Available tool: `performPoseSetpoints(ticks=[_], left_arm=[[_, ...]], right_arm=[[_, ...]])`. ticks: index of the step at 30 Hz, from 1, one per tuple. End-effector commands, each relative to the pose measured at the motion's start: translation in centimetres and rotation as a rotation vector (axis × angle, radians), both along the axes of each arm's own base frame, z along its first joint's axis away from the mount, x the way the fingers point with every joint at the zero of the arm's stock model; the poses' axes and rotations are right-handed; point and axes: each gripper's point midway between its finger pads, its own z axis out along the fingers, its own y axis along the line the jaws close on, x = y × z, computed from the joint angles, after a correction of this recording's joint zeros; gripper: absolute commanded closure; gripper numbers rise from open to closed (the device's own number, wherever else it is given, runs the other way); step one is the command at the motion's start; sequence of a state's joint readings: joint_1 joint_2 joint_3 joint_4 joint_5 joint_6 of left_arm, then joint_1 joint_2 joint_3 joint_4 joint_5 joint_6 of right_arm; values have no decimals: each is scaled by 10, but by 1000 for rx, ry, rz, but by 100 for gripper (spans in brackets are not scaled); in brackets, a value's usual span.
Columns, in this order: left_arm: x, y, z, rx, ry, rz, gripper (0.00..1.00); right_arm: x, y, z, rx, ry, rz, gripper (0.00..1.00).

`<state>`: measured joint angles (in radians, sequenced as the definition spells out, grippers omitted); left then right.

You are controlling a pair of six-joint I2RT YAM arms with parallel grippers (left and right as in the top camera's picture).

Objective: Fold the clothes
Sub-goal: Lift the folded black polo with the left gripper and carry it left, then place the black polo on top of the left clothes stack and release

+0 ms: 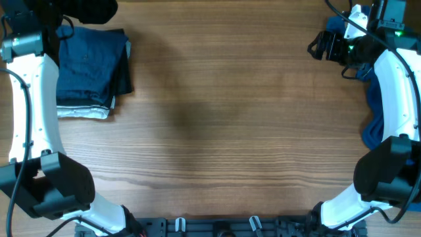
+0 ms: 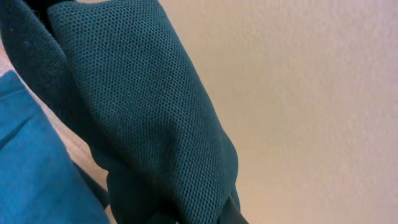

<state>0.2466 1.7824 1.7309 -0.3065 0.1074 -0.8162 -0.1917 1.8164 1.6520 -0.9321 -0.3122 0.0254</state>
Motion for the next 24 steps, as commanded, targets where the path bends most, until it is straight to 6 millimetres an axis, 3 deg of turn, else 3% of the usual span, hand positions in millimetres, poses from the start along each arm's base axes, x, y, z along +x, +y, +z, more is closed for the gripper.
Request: performPoseSetpoints(ticks=[1, 7, 15, 24], left_arm=[[7, 12, 2, -15, -27, 8, 96], [15, 25, -40, -31, 64, 21, 96], [1, 38, -86, 32, 232, 62, 96], [-1, 50, -83, 84, 226, 71, 96]], right_arm=[[1, -1, 5, -10, -13, -6, 1], [1, -1, 5, -10, -13, -6, 1], [1, -1, 5, -10, -13, -6, 1], [1, -1, 5, -10, -13, -6, 0]])
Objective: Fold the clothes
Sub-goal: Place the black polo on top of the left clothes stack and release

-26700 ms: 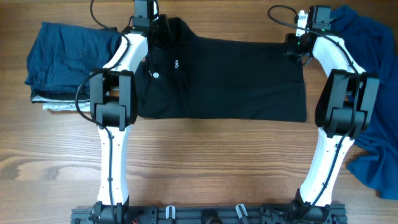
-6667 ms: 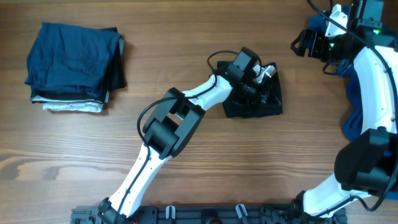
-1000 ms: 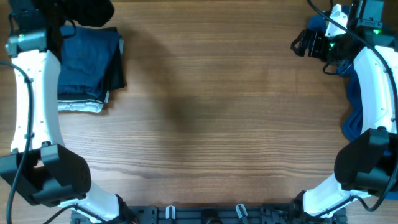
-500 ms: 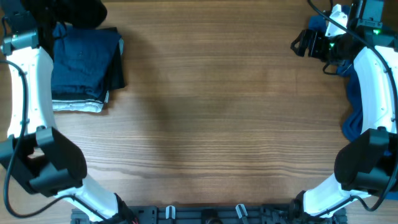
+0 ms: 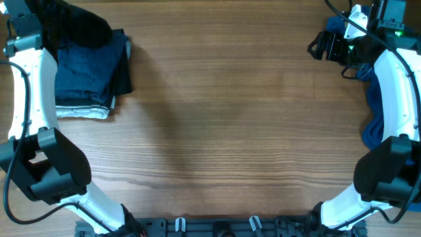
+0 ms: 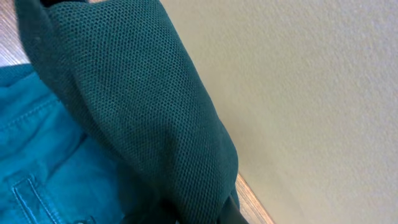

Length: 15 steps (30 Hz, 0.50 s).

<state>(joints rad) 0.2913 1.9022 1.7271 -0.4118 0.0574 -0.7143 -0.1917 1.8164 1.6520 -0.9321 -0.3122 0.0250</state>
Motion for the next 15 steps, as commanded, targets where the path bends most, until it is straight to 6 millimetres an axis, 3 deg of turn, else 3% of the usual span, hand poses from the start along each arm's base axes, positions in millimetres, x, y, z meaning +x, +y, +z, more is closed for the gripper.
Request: performPoseSetpoints(ticks=[1, 7, 12, 15], left_arm=[[-2, 17, 7, 34, -16, 28, 96], [-17, 38, -4, -77, 8, 167, 96], [-19, 38, -8, -92, 22, 182, 96], [-29, 36, -20, -149, 72, 225, 96]], right_arm=[[1, -1, 5, -10, -13, -7, 1], [1, -1, 5, -10, -13, -6, 0], [1, -1, 5, -10, -13, -7, 1], [1, -1, 5, -10, -13, -7, 1]])
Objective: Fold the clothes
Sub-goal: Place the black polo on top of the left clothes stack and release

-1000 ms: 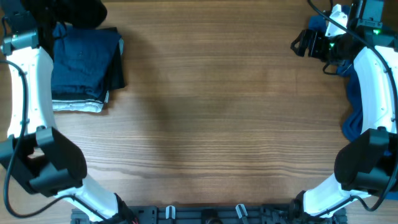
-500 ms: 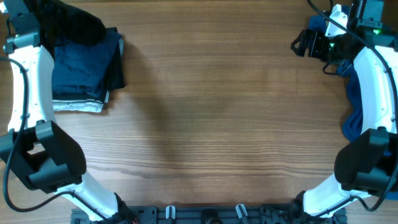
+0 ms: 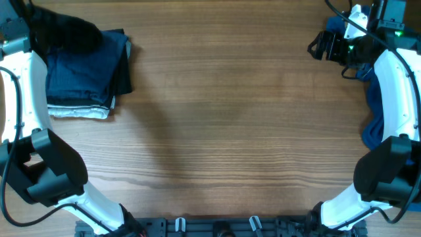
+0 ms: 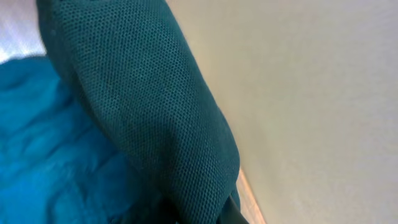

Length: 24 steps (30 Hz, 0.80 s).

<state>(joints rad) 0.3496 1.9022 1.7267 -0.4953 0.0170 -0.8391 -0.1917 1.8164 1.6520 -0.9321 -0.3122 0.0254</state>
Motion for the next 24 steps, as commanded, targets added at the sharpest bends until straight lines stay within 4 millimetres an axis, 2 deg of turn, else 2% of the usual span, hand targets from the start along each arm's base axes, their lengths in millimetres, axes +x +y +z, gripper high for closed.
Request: performPoseSetpoints(ticks=[1, 13, 22, 24], left_arm=[[-8, 1, -6, -52, 28, 62, 96], [-43, -6, -40, -93, 224, 73, 96], [-81, 2, -60, -76, 393, 142, 96], [-94, 0, -66, -95, 446, 147, 90]], right_arm=[[1, -1, 5, -10, -13, -6, 1], [1, -1, 5, -10, -13, -6, 1], [1, -1, 5, -10, -13, -6, 1], [1, -1, 5, -10, -13, -6, 0]])
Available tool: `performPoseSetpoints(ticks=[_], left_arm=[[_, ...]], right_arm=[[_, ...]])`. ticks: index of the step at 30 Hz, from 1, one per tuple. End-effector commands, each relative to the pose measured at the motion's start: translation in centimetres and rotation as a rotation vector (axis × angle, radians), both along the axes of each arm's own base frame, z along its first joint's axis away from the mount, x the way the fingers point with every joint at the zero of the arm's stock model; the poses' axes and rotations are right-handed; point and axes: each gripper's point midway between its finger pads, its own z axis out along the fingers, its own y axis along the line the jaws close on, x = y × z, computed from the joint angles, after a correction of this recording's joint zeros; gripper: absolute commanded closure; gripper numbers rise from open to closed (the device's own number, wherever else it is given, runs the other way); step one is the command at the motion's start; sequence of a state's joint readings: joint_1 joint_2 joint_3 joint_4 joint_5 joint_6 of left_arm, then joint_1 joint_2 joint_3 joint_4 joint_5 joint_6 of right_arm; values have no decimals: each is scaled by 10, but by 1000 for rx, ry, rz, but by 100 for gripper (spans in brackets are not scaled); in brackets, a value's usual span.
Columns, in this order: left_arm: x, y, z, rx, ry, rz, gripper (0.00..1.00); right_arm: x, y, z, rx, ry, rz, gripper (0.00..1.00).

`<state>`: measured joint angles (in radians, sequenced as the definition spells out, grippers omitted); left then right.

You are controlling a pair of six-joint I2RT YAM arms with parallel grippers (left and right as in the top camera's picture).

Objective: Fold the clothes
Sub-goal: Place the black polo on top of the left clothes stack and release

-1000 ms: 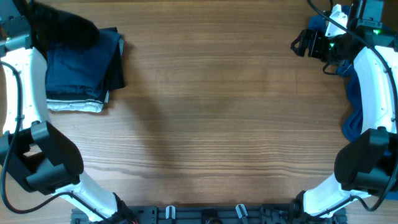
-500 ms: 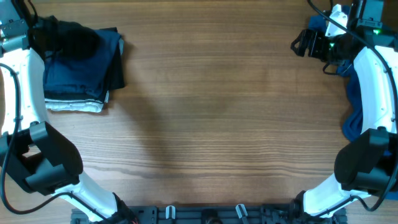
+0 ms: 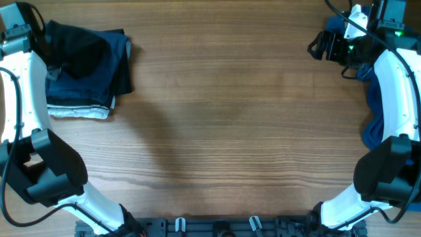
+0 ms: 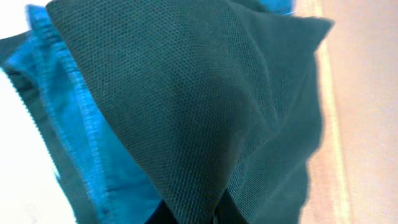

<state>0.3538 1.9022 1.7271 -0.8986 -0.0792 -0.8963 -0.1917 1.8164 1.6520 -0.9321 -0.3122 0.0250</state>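
Observation:
A dark green mesh garment [image 3: 77,50] lies draped over the back left of a stack of folded clothes [image 3: 92,79] at the table's far left. Blue jeans [image 3: 108,66] top the stack, with a white piece [image 3: 79,112] at the bottom. My left gripper [image 4: 194,216] is shut on a fold of the mesh garment [image 4: 186,112], which fills the left wrist view, with denim [image 4: 74,130] beside it. My right gripper [image 3: 317,46] hangs at the far right, open and holding nothing.
A heap of blue cloth [image 3: 373,115] lies along the right edge behind my right arm, and more blue cloth [image 3: 335,24] shows at the far right corner. Bare wooden table [image 3: 223,118] spans the middle.
The mesh garment has come down and forward from the stack's back left corner and now spreads over the jeans. My left gripper still pinches it. The right arm has not moved.
My left gripper first held the mesh garment bunched beyond the stack's far edge. It then held it over the stack's back, then at the back left corner. Now the garment rests on the jeans, still gripped.

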Motion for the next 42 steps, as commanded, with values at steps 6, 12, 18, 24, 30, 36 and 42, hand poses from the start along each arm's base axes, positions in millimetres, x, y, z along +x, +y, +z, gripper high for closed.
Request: performPoseSetpoints(ticks=[6, 12, 18, 24, 30, 36, 42], left_arm=[[-36, -2, -8, 11, 161, -125, 3], [-31, -17, 38, 44, 47, -279, 10], [-13, -50, 97, 59, -191, -517, 91], [-7, -60, 63, 14, -145, -634, 96], [-11, -63, -6, -110, -4, -638, 96], [-28, -66, -59, -197, 112, -622, 96], [-46, -64, -102, -257, 171, -595, 96]], right_arm=[[1, -1, 5, -10, -13, -7, 0], [1, -1, 5, -10, -13, -6, 1], [1, -1, 5, -10, -13, -6, 0], [1, -1, 5, -10, -13, -6, 1], [1, -1, 5, -10, -13, -7, 1], [1, -1, 5, -10, -13, -6, 0], [1, -1, 5, -10, -13, -6, 1]])
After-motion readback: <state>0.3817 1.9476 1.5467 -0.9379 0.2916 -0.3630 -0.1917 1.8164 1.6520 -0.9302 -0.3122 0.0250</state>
